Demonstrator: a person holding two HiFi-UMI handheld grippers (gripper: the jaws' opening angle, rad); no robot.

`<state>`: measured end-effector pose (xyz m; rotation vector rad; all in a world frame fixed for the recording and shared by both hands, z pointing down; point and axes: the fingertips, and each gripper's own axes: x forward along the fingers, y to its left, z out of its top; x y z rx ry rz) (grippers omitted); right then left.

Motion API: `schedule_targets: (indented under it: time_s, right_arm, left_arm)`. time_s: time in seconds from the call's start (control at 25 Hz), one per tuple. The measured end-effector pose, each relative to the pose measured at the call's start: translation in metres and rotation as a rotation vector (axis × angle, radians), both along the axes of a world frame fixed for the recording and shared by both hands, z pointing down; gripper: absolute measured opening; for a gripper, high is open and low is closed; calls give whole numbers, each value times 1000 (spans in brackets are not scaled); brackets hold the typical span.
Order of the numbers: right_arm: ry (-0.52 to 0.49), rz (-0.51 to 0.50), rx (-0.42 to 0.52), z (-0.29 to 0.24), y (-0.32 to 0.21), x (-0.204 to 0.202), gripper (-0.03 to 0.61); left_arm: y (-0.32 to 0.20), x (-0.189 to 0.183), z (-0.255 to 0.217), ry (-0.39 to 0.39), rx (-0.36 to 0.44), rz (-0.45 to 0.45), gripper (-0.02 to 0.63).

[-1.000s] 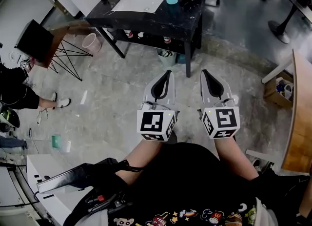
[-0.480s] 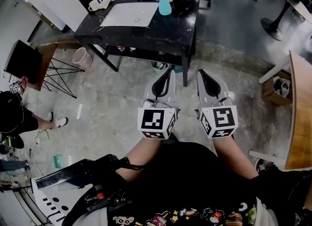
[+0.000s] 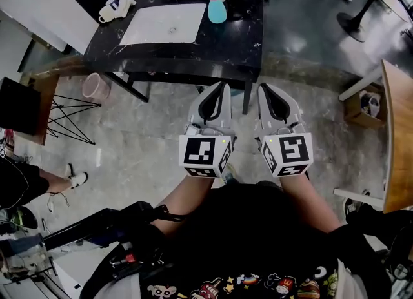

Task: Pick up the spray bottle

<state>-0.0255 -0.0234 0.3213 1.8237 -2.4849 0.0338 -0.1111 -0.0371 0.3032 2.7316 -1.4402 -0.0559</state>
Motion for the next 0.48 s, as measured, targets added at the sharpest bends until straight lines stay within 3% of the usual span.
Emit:
schedule_targets:
  time_s: [0.48]
  right_arm:
    - [36, 20, -47, 31, -59, 6, 25]
  left_arm:
    - [-60, -8, 25, -4, -38, -10, 0]
